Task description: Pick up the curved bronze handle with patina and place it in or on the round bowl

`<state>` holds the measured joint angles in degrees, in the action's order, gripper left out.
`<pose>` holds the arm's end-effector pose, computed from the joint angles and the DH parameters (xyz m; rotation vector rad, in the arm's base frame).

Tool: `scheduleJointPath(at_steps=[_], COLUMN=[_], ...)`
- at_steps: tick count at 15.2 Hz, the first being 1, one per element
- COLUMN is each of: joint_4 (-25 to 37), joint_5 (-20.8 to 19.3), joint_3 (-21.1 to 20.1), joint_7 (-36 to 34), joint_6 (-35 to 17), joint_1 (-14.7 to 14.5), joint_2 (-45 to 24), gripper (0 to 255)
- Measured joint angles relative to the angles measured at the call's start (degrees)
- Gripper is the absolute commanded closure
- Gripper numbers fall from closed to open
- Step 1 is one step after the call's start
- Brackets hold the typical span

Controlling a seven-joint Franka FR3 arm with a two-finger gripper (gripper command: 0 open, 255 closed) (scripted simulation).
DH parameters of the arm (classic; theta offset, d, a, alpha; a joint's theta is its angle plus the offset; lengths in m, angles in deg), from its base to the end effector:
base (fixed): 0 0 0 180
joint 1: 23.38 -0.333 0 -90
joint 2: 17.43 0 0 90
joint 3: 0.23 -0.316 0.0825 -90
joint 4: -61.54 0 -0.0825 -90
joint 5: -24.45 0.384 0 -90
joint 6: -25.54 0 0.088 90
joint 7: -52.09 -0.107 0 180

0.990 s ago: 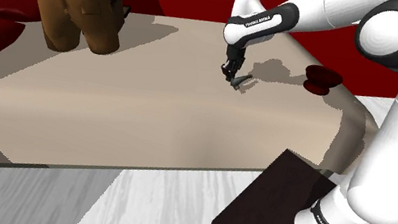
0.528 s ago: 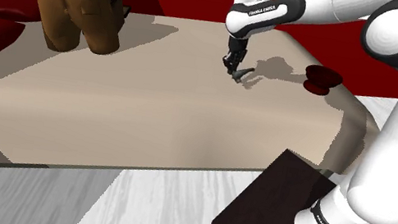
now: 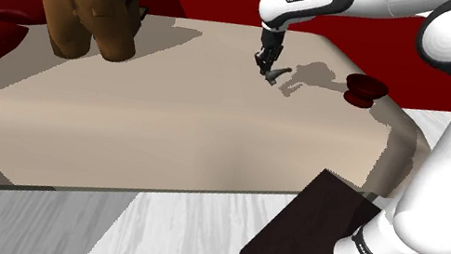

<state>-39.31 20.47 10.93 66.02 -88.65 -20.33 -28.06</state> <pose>0.6011 -0.1497 0.4641 3.0322 0.0397 0.0374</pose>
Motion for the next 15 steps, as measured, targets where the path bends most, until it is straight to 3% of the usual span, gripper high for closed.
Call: scheduleJointPath(at_steps=[5, 15], joint_4=[0.9, -3.43], joint_5=[-0.02, 0.75], joint_3=[0.57, 5.8], joint_7=[1.48, 13.81], joint_6=[2.02, -0.47], joint_1=[0.75, 7.71], joint_2=[1.26, 4.1], gripper=[255, 255])
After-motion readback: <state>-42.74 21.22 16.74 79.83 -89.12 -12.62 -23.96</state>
